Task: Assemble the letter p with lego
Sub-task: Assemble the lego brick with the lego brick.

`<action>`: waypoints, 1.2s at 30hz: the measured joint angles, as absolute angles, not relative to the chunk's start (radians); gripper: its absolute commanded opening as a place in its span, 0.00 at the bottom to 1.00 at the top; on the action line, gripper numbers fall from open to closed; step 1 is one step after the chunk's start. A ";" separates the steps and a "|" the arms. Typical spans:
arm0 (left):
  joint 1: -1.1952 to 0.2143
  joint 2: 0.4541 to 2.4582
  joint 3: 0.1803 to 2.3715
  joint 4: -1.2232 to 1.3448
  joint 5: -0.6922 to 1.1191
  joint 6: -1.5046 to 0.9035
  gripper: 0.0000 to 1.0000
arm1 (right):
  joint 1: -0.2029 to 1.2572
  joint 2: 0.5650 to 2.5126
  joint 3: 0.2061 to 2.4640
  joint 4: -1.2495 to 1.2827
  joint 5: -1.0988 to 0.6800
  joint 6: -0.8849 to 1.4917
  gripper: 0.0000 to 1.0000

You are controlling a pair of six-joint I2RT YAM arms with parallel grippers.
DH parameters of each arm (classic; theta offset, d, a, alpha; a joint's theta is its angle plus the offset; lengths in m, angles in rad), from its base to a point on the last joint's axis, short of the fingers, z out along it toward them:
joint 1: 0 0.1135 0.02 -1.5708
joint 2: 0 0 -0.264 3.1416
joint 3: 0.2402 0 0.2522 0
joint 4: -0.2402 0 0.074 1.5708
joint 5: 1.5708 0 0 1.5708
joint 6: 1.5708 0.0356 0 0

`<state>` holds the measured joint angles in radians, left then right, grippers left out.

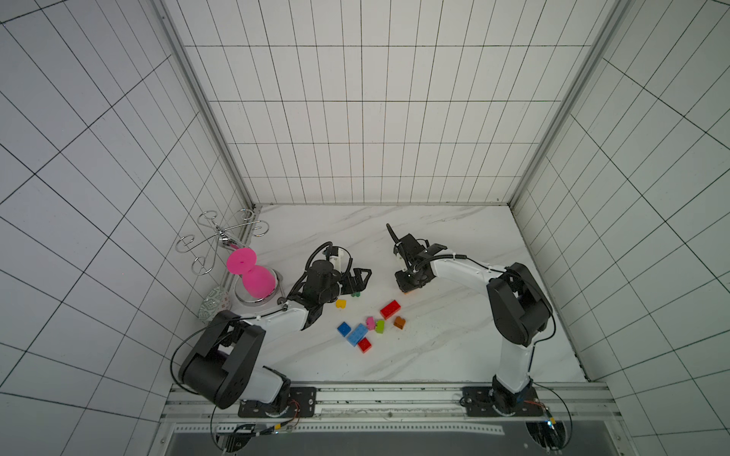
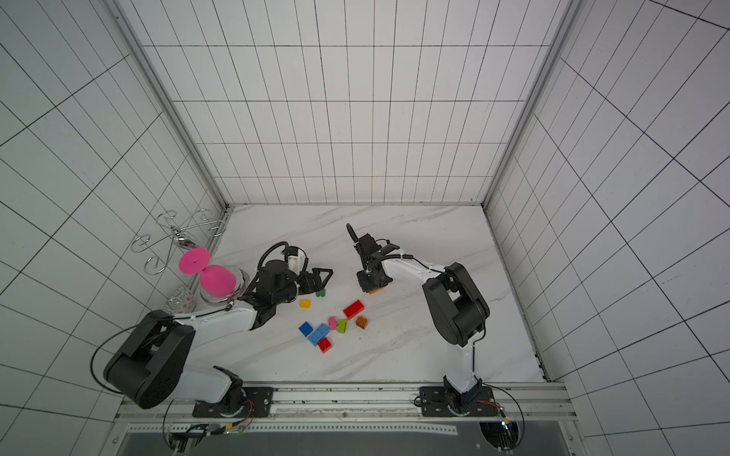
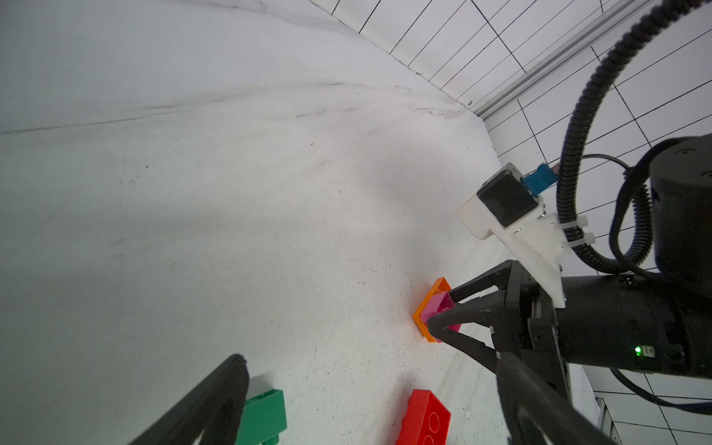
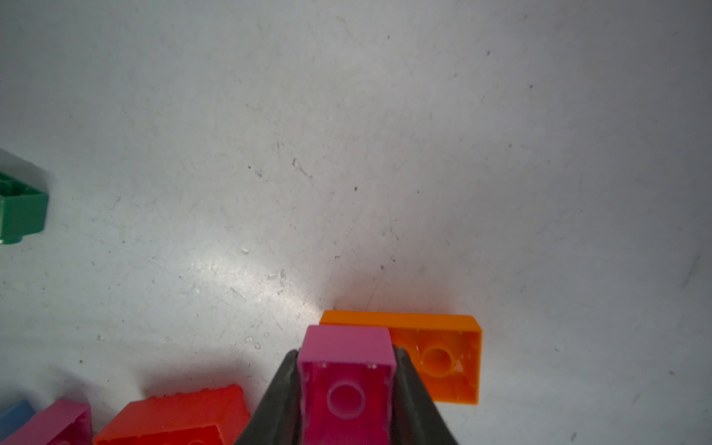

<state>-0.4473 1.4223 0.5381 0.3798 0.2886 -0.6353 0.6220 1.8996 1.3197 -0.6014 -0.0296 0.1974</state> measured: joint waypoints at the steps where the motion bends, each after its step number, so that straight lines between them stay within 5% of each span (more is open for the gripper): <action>1: -0.447 1.422 0.538 0.381 0.289 -0.635 0.97 | 0.622 1.899 1.320 -0.601 -0.028 0.197 0.22; 36: -0.448 1.424 0.538 0.384 0.287 -0.627 0.97 | 0.595 1.897 1.319 -0.608 -0.086 0.126 0.21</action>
